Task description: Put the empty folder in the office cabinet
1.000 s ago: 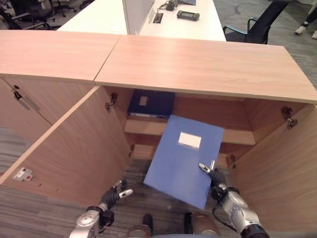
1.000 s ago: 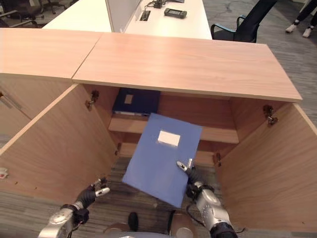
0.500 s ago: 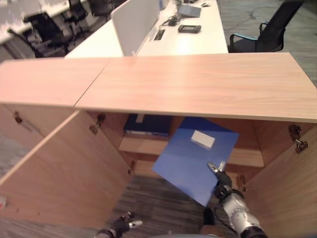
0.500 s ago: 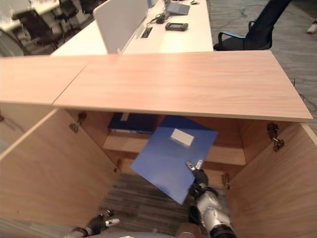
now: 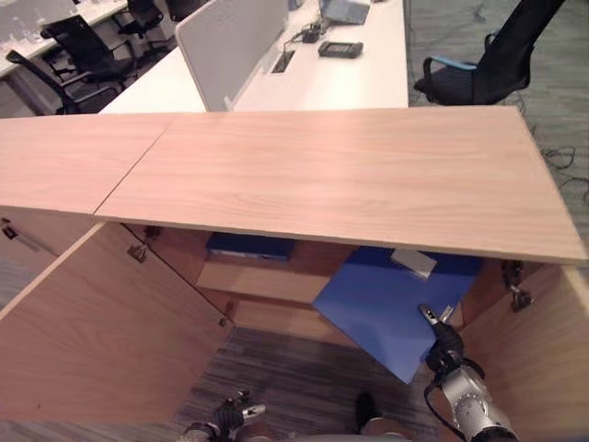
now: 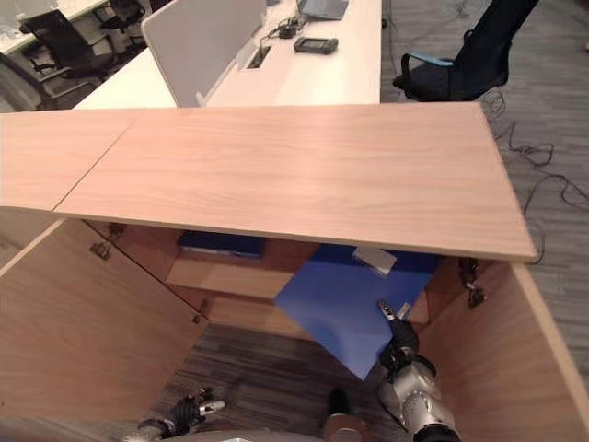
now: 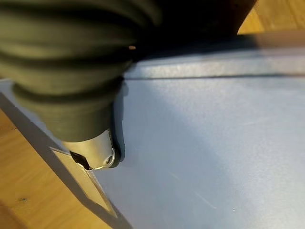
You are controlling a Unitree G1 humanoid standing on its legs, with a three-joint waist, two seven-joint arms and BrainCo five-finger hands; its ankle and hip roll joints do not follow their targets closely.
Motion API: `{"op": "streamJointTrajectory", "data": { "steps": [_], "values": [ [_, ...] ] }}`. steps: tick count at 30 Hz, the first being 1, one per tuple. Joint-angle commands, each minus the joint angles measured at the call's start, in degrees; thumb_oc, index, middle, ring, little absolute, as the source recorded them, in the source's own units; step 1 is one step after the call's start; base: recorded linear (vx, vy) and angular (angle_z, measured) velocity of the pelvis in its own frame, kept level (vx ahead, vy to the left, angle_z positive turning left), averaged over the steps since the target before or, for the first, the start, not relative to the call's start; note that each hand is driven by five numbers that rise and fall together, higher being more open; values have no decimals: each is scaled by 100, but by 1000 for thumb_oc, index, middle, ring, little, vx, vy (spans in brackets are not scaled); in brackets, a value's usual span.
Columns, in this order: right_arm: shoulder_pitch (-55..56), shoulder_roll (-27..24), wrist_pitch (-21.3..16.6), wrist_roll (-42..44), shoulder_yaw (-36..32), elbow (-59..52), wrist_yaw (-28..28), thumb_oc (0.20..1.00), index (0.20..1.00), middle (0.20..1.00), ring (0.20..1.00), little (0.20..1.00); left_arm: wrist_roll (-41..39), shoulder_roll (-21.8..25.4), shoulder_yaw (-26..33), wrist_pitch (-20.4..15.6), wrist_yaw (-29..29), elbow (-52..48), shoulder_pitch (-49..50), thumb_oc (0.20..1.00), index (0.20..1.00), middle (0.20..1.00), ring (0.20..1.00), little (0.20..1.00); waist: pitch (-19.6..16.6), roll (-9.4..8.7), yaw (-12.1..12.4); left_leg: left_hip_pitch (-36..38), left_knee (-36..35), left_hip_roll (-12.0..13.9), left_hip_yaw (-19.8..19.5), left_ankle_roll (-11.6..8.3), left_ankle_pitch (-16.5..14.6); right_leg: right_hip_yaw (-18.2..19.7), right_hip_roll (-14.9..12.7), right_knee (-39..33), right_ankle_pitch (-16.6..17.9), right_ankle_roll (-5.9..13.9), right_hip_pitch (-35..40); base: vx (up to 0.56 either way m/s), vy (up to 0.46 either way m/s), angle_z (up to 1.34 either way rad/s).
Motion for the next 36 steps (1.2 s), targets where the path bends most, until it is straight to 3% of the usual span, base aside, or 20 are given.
{"op": "streamJointTrajectory", "data": {
  "steps": [1, 3, 6, 9, 13, 18, 19, 20, 23, 24, 25, 27, 28, 31, 32, 36],
  "values": [
    [-246, -31, -435, 270, -350, -658, 64, 200, 200, 200, 200, 200, 31, 144, -124, 10, -10, -29, 57, 1000, 1000, 1000, 1000, 1000, 263, -1, 88, 249, -902, -184, 328, 480, -1005, 44, -468, -194, -540, 811, 394, 105, 34, 17],
    [-301, -32, -481, 319, -429, -646, 35, 200, 200, 200, 200, 200, 97, 129, -168, -7, -11, 71, 58, 1000, 1000, 1000, 1000, 1000, 266, -8, 149, 158, -1236, -266, 315, 494, -1099, 47, -501, -194, -588, 844, 441, 113, 36, 36],
    [-599, 30, -722, 591, -594, -531, -144, 200, 200, 200, 200, 200, 169, 85, -326, -68, 76, 110, 84, 1000, 1000, 1000, 1000, 1000, 322, 84, 395, -302, -1965, -551, 27, 472, -791, 134, -391, -194, -737, 854, 606, 164, 44, 18],
    [-915, 76, -892, 796, -669, -374, -320, 200, 200, 200, 200, 200, 129, 66, -413, -104, 175, 94, 118, 1000, 1000, 1000, 1000, 1000, 376, 105, 531, -529, -2060, -666, 109, 461, -628, 149, -370, -194, -858, 859, 771, 170, 103, -22],
    [-1136, 147, -958, 875, -696, -258, -386, 200, 200, 200, 200, 200, 159, 87, -451, -100, 194, 64, 188, 1000, 1000, 1000, 1000, 1000, 309, 123, 604, -329, -2263, -656, 270, 500, -681, 189, -372, -194, -890, 886, 826, 122, 110, -29],
    [-1916, 366, -1240, 1254, -739, -36, -724, 200, 200, 200, 200, 200, 196, 293, -715, -121, 327, -208, 271, 1000, 1000, 1000, 1000, 1000, 253, -153, 888, -249, -2019, -915, 324, 807, -1067, 304, -733, -76, -813, 1079, 919, 135, 160, -2],
    [-2228, 390, -1319, 1361, -746, 44, -828, 200, 200, 200, 200, 200, 172, 415, -798, -118, 357, -355, 200, 1000, 1000, 1000, 1000, 1000, 308, -220, 976, -324, -1889, -1012, 335, 921, -1188, 361, -849, 287, -847, 1145, 732, 21, 105, 0],
    [-2233, 391, -1319, 1362, -748, 47, -826, 200, 200, 200, 200, 200, 171, 417, -798, -116, 357, -356, 197, 1000, 1000, 1000, 1000, 1000, 304, -224, 982, -335, -1880, -1014, 340, 923, -1193, 367, -853, 301, -854, 1146, 716, 25, 158, 2],
    [-2712, 368, -1475, 1511, -831, 81, -959, 200, 200, 200, 200, 200, 63, 646, -848, -137, 424, -608, 32, 1000, 1000, 1000, 1000, 1000, 478, -249, 1085, -462, -1632, -1116, 345, 1107, -1395, 408, -873, 1216, -894, 1292, 171, -13, 163, 3],
    [-2935, 386, -1519, 1592, -879, 114, -1019, 200, 200, 200, 200, 200, -30, 747, -811, -181, 511, -735, 39, 1000, 1000, 1000, 1000, 1000, 623, -149, 1101, -389, -1579, -1068, 375, 1185, -1479, 200, -912, 1896, -660, 1451, -236, -36, 159, 6],
    [-2956, 383, -1518, 1590, -880, 122, -1023, 200, 200, 200, 200, 200, -33, 748, -806, -176, 511, -744, 32, 1000, 1000, 1000, 1000, 1000, 632, -153, 1106, -405, -1569, -1071, 382, 1190, -1481, 219, -920, 1969, -681, 1457, -288, -35, 172, -4],
    [-3303, 331, -1539, 1640, -926, 273, -1091, 200, 200, 200, 200, 200, -118, 814, -775, -224, 617, -781, 98, 1000, 1000, 1000, 1000, 1000, 796, 15, 1121, -333, -1566, -978, 467, 1226, -1504, -127, -1053, 2553, -204, 1535, -700, -56, 102, -23],
    [-3640, 222, -1613, 1769, -1048, 611, -1202, 200, 200, 200, 200, 200, -70, 745, -923, -262, 733, -790, 97, 1000, 1000, 1000, 1000, 1000, 845, 87, 1152, -267, -1619, -957, 467, 1261, -1546, -328, -1075, 2630, -191, 1535, -845, 25, 50, -34],
    [-3900, 18, -1721, 2038, -1257, 980, -1281, 200, 200, 200, 200, 200, -19, 696, -1056, -305, 754, -800, 88, 1000, 1000, 1000, 1000, 1000, 821, 39, 1184, -119, -1791, -1119, 434, 1255, -1601, -404, -1106, 1935, -319, 1526, -729, 127, -23, -18],
    [-4147, -178, -1900, 2259, -1403, 1247, -1363, 200, 200, 200, 200, 200, 53, 699, -1168, -333, 782, -735, 124, 1000, 1000, 1000, 1000, 1000, 814, 29, 1210, -9, -1933, -1193, 430, 1177, -1645, -577, -1219, 1084, -129, 1504, -755, 215, -114, 5],
    [-4337, -531, -1976, 2487, -1637, 1556, -1452, 200, 200, 200, 200, 200, 271, 632, -1417, -422, 765, -700, 223, 1000, 1000, 1000, 1000, 1000, 737, 49, 1216, 43, -2029, -1298, 374, 1132, -1689, -358, -1301, 465, 144, 1512, -660, 107, -67, 4]
  ]
}}
